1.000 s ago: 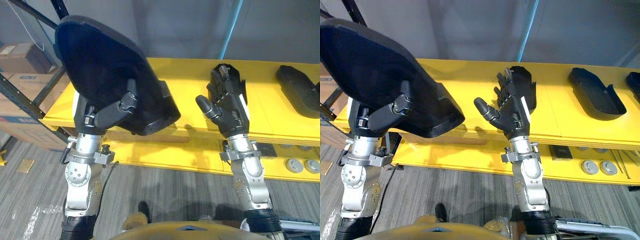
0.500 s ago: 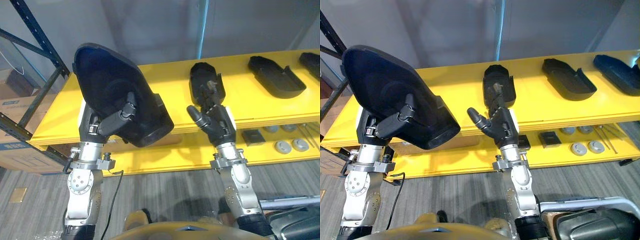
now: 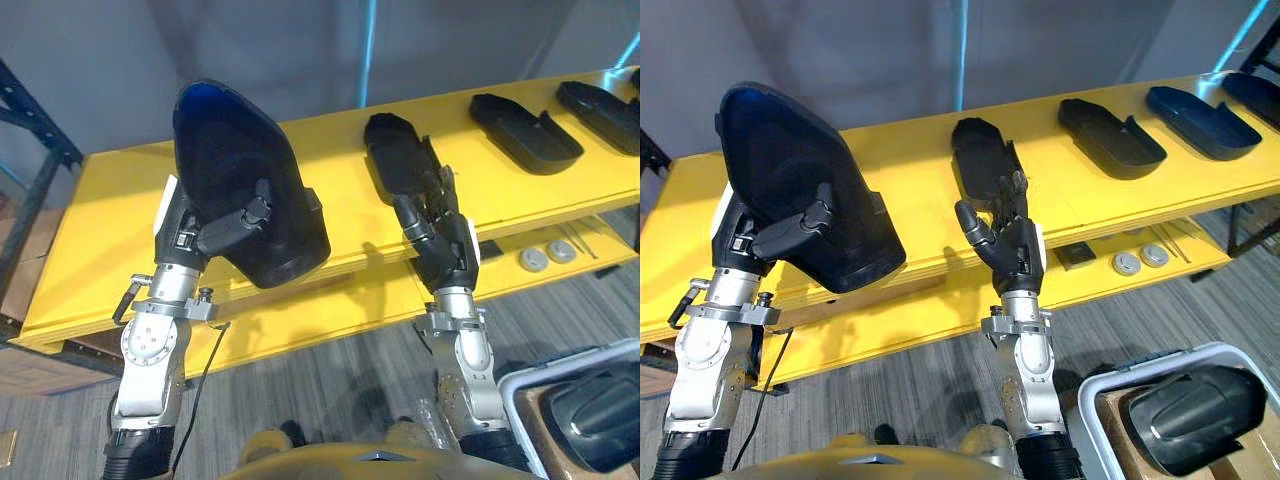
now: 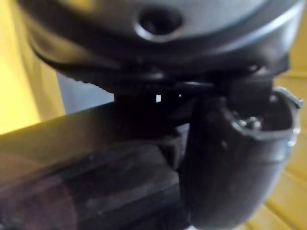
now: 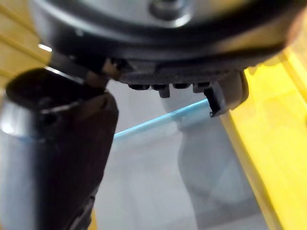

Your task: Walk over and take three plastic housings, then place them on the shelf

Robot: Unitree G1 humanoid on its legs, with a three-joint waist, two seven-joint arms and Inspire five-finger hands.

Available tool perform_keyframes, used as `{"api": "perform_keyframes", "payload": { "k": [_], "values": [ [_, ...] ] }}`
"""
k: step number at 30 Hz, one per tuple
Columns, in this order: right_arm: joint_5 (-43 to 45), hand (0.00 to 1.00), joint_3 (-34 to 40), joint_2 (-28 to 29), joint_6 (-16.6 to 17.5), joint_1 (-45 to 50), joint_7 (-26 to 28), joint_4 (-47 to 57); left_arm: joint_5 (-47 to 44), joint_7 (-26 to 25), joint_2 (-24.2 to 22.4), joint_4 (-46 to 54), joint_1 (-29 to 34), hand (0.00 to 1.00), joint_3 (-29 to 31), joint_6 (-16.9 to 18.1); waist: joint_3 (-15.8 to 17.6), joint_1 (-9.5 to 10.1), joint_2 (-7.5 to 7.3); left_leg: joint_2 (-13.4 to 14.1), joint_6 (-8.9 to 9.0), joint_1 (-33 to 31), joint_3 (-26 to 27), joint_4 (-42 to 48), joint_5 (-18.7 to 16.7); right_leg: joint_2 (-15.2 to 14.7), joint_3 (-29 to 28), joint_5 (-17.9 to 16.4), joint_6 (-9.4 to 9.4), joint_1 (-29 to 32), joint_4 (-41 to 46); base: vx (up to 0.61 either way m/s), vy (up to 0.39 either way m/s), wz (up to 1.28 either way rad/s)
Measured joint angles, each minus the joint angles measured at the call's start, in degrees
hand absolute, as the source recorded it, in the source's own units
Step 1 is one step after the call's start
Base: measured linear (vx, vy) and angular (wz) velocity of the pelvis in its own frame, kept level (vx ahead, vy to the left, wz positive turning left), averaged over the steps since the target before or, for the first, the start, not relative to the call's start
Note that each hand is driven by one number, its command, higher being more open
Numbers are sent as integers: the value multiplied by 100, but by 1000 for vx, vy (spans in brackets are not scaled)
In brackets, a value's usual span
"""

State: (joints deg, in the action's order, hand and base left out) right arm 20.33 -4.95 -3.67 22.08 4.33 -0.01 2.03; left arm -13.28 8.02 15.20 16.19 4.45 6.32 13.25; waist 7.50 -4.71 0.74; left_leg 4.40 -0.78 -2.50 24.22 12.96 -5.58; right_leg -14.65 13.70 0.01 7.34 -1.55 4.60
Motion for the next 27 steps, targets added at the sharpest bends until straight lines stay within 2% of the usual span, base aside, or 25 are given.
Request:
{"api": "perform_keyframes", "payload": {
  "k": [3, 4, 6, 7, 9, 11, 14, 15, 18, 20, 23, 27],
  "values": [
    [-119, 100, 245, -136, 0, 77, -59, 0, 26, -135, -154, 2, 16, 0, -87, -83, 25, 0, 63, 72, 51, -127, -190, 104, -22, 87, 44, 33, 58, -52, -177, -27, -36, 7],
    [-183, 100, 310, -215, 0, 136, -60, 4, 27, -173, -201, 2, 62, 0, -76, -127, 39, 23, 120, 165, 144, -126, -199, 215, -97, 147, 37, -12, 32, -69, -136, -20, -50, -14],
    [-178, 100, 330, -306, -2, 269, -30, 75, 27, -201, -201, 0, 103, 0, 21, -153, 109, 62, 230, 438, 240, -102, -163, 533, -254, 268, -21, -185, -70, -65, 100, -23, -51, -24],
    [-180, 100, 323, -300, -3, 385, 67, 200, 17, -248, -194, -8, 101, 0, 159, -216, 149, 76, 249, 538, 273, -119, -237, 858, -304, 308, -139, -310, -26, -59, 296, -19, -31, -35],
    [-187, 100, 316, -315, -4, 468, 360, 378, -40, -312, -188, -173, 95, 0, 403, -244, 141, 116, 337, 612, 275, -107, -583, 1102, -304, 408, -356, -423, -73, -38, 467, -20, -59, -50],
    [-185, 100, 381, -376, 2, 490, 528, 703, -204, -378, -156, -336, 18, 0, 556, -243, 69, 98, 447, 576, 312, -28, -736, 711, -265, 447, -521, -447, -106, 178, 589, 2, -17, -40],
    [-184, 100, 446, -446, 11, 501, 640, 869, -627, -392, 87, -801, -175, 0, 652, -304, 69, 52, 422, 389, 394, 316, -691, -17, 65, 437, -742, -465, -145, 372, 747, -8, -47, -35],
    [-136, 100, 436, -455, -4, 519, 685, 880, -920, -370, 265, -1026, -231, 0, 773, -443, 64, -12, 428, 340, 459, 530, -638, -356, 161, 463, -851, -463, -146, 387, 753, -30, -42, -41],
    [203, 100, 427, -442, -17, 772, 728, 994, -1659, -115, 590, -1480, -499, 0, 980, -718, 26, -45, 435, 277, 548, 720, -533, -727, 254, 490, -1004, -446, -121, 470, 756, -16, 2, -31],
    [215, 100, 339, -446, -50, 966, 752, 995, -2084, 64, 804, -1938, -774, 0, 1059, -926, -64, -50, 436, 225, 532, 728, -443, -852, 293, 480, -1091, -400, -79, 554, 718, 4, 34, -21],
    [197, 100, -43, -462, -212, 1084, 820, 994, -3060, 474, 1177, -2857, -1192, 0, 1097, -1448, -69, -126, 443, 190, 531, 776, -329, -931, 302, 481, -1185, -226, -1, 529, 564, 20, 36, -17],
    [35, 100, -482, -576, -277, 1088, 1008, 994, -3461, 701, 1237, -3499, -1460, 0, 1022, -1902, -70, -213, 444, 164, 522, 785, -264, -996, 308, 482, -1236, -100, 20, 494, 373, 23, 37, -8]
  ]
}}
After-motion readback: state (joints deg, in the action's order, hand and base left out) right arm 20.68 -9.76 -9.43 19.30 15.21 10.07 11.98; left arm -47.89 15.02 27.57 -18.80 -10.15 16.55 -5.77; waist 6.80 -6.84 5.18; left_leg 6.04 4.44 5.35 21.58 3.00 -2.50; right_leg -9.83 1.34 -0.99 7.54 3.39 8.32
